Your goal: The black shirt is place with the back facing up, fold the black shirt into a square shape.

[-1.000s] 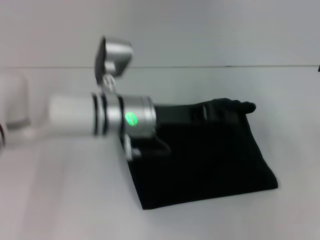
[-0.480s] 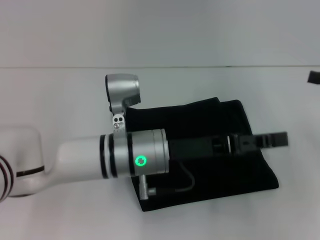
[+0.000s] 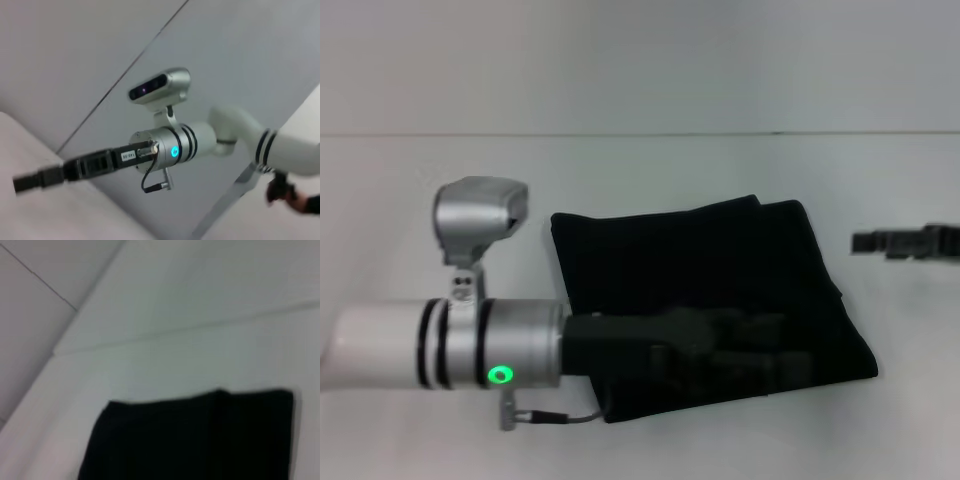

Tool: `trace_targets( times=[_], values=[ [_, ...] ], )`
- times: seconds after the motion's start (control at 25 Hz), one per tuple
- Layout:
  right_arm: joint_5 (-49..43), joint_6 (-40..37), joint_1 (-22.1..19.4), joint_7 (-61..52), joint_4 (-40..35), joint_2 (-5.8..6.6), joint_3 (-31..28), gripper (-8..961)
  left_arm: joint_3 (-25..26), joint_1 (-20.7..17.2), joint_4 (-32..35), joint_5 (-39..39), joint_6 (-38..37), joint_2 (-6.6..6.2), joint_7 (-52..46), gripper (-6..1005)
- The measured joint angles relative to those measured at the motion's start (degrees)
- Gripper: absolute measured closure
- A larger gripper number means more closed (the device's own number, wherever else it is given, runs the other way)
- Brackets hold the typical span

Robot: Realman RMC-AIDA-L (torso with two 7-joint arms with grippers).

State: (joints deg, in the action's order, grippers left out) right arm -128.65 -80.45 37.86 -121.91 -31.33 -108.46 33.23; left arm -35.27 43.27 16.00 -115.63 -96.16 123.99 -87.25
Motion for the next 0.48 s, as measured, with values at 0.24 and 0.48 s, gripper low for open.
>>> trace_targets(
  times=[0.24,0.48],
  values=[
    [-3.0,4.4,3.1,-2.6,5.0,-1.72,3.0,26,-4.7,-4.2,6.7,0.0,-0.9,-0.11,5.0,171],
    [-3.7,7.3,4.9,-3.8,5.5,-4.04,5.5,25,-6.1,-5.3,8.2,0.0,-0.6,-0.21,5.5,64]
  ],
)
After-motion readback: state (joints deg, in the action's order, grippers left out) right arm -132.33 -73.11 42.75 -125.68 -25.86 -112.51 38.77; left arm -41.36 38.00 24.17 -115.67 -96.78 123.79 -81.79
